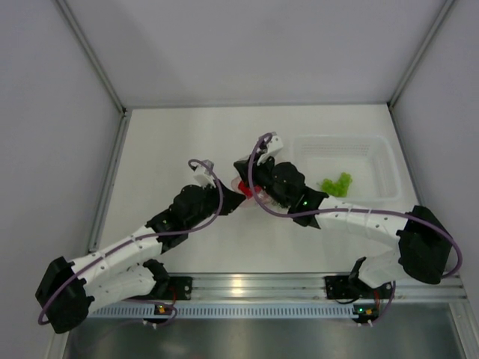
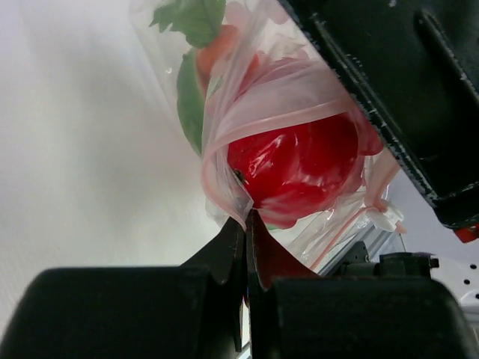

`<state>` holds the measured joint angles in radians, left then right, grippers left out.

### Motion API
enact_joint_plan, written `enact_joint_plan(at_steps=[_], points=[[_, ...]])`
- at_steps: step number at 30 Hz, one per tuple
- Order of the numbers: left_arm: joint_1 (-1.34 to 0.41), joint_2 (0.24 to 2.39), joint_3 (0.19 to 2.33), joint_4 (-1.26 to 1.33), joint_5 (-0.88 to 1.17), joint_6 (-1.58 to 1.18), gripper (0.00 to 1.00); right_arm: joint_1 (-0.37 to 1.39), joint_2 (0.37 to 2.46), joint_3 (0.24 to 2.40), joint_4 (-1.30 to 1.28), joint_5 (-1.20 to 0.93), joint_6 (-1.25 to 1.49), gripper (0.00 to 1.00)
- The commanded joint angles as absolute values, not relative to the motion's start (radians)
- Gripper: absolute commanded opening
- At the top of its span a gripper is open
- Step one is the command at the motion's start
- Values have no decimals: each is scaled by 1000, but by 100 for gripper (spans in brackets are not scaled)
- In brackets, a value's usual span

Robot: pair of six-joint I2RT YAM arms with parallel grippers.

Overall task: Open the zip-top bag and remove the fake food
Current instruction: Pick up the fake fruit from the zipper food storage bag.

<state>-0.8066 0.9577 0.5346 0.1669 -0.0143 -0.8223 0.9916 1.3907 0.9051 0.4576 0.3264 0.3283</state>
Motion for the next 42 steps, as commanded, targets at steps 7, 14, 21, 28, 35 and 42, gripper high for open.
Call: enact_joint_plan(at_steps=[7, 14, 21, 28, 35, 42], points=[[-804, 963, 554, 95, -175, -900, 0, 899, 1289, 916, 376, 129, 361, 16], [-802, 1029, 554, 51, -242, -885, 0, 867, 1296, 945, 183, -102, 302, 51], [-799, 1092, 656, -107, -281, -819, 0, 795, 1321, 908, 141, -280, 345, 54], [-776, 1063, 696, -127, -204, -792, 0, 787, 1356, 997, -38, -207, 233, 57], [-776, 1058, 730, -121, -126, -762, 0, 830, 1460, 1143, -256, 53, 196, 59], [-785, 1114, 749, -103, -35, -756, 0, 859, 1637, 1324, -448, 49, 120, 63]])
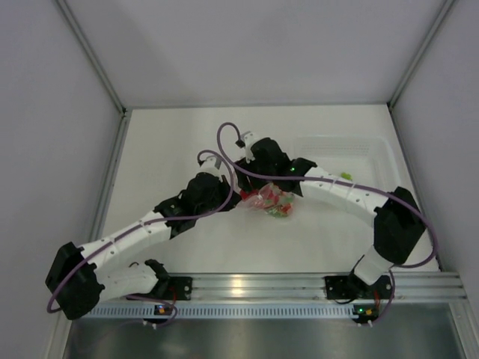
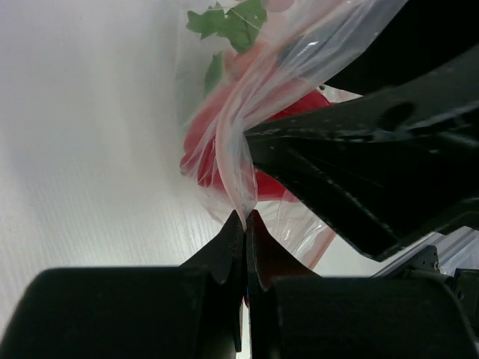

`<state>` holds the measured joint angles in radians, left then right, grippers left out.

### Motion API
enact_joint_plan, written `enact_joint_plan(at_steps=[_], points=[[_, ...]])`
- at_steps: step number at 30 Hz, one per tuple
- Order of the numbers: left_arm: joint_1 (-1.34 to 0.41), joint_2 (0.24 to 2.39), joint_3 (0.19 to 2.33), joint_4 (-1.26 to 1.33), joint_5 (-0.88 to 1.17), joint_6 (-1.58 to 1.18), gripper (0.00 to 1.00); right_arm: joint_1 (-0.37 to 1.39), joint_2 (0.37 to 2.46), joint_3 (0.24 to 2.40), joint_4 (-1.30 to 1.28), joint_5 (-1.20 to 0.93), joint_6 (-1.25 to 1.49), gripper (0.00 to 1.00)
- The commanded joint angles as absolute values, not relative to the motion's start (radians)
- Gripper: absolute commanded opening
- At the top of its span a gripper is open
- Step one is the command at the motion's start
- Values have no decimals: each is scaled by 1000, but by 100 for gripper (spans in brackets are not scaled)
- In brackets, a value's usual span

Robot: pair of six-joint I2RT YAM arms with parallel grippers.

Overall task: Open the zip-top bag and remove the fake food
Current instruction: Pick up the fake fruit from the zipper food storage bag.

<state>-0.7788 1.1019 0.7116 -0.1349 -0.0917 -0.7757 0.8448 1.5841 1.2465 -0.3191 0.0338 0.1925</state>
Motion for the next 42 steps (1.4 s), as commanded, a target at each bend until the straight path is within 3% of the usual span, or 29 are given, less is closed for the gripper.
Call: enact_joint_plan(at_steps=[1, 11, 18, 30, 35, 42], points=[[-784, 1114, 741, -104, -54, -758, 0, 861, 1650, 1333, -463, 43, 111, 63], [-782, 1135, 709, -120, -149, -782, 0, 867, 1713, 1393, -673, -265, -96, 66], [-782, 1144, 667, -132, -162, -765, 0, 868, 1746, 1471, -811, -342, -138, 65], [-778, 1042, 611, -198, -342, -821, 0, 959, 1859, 1540, -985, -81, -69, 68], [-740, 980, 627, -241, -394, -821, 0, 994, 1875, 1612, -865, 18, 81, 68], [-631, 979, 978, -420, -338, -609, 0, 989, 1790, 1588, -530, 136, 300, 67]])
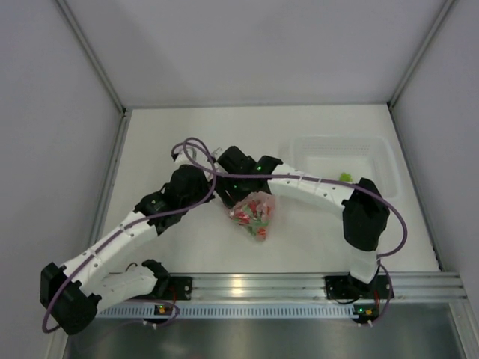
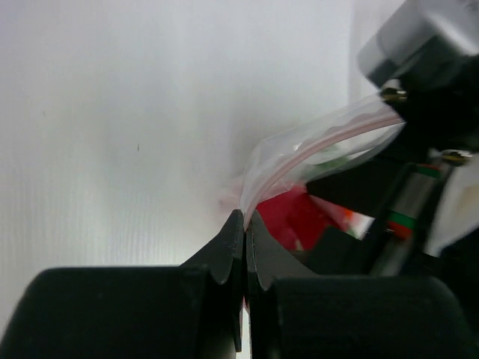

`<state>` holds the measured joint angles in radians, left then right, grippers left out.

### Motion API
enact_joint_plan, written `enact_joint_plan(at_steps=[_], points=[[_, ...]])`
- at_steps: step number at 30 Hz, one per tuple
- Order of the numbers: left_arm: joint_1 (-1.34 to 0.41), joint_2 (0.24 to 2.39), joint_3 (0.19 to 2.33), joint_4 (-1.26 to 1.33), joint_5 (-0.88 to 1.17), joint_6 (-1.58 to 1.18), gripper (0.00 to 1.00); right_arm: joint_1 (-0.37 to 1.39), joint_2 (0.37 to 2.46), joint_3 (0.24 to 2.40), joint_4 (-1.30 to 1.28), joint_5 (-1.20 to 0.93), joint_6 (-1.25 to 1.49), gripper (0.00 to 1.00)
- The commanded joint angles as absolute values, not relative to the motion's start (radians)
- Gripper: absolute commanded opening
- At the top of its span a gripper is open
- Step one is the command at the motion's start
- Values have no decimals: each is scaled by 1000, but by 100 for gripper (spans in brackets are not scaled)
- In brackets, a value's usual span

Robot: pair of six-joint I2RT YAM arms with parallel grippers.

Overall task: Open the zip-top bag and remove the fake food
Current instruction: Pick up the fake fruit from the zipper food storage bag.

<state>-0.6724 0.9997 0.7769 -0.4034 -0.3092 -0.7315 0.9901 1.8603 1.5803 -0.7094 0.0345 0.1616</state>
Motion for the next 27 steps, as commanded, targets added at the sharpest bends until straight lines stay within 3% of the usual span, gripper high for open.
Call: enact_joint_plan(at_steps=[1, 6, 13, 17, 27], points=[[-630, 988, 1011, -432, -322, -589, 0, 988, 1773, 1563, -488, 156, 323, 67], [-630, 1054, 1051, -433, -140, -578, 0, 957, 1658, 1332, -328, 204, 431, 68], [-661, 1035, 780, -180, -23, -670, 0, 930, 1540, 1054, -196, 112, 491, 72], [-680, 993, 744, -158, -31, -690, 0, 927, 1488, 965, -98, 72, 515, 73], [-686, 953, 781, -212, -78, -657, 0, 934, 1515, 1083, -32, 43, 336, 76]])
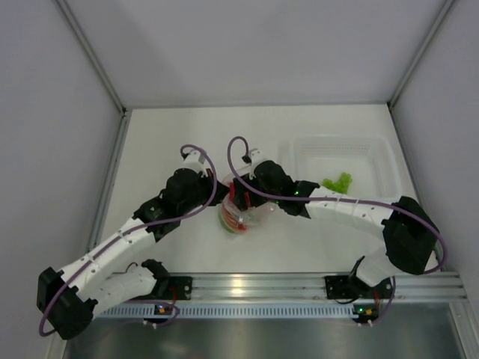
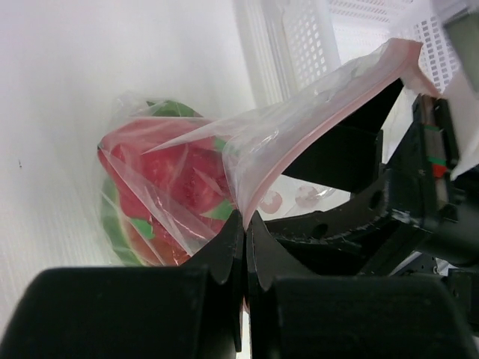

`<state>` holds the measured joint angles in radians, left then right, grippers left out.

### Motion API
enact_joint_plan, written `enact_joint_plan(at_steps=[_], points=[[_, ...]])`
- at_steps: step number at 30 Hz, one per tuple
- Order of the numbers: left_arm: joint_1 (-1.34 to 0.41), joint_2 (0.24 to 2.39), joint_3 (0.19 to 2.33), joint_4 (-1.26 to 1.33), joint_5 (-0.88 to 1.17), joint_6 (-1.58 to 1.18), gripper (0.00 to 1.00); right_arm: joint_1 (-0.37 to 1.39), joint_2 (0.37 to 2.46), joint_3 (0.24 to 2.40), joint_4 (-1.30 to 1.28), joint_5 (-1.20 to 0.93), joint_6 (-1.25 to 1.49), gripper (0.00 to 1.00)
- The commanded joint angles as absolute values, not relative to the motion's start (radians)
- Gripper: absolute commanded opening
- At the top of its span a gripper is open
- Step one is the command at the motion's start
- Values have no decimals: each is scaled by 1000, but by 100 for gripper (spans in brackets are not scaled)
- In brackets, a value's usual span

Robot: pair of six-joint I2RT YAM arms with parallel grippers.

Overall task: Open the zip-top bag and remove the fake food
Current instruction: Pick up the fake fruit from the zipper food storage bag.

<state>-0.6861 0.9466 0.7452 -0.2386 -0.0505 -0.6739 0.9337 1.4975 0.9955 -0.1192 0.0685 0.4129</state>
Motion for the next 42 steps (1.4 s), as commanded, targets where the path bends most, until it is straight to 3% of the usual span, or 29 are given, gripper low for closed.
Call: enact_joint_plan(at_steps=[1, 6, 13, 19, 20, 23, 32, 42], points=[[-686, 959, 785, -216, -80, -657, 0, 934, 1531, 1124, -57, 25, 327, 76], [-686, 983, 785, -216, -66, -657, 0, 953, 1629, 1216, -87, 15, 281, 76], [-686, 951, 796, -225, -60, -650, 0, 976, 1756, 1364, -221, 156, 261, 77], [-684, 914, 802, -255, -81, -658, 0, 979, 1825, 1391, -300, 175, 262, 82], [-684, 908, 804, -258, -90, -658, 0, 982, 1827, 1391, -310, 172, 262, 87], [-684, 905, 805, -270, -107, -657, 0, 989, 1836, 1365, -311, 150, 270, 92], [-684, 896, 793, -270, -118, -663, 0, 992, 1931, 1384, -308, 81, 284, 99], [-684, 905, 790, -276, -107, -661, 0, 991, 2029, 1451, -322, 71, 295, 99]])
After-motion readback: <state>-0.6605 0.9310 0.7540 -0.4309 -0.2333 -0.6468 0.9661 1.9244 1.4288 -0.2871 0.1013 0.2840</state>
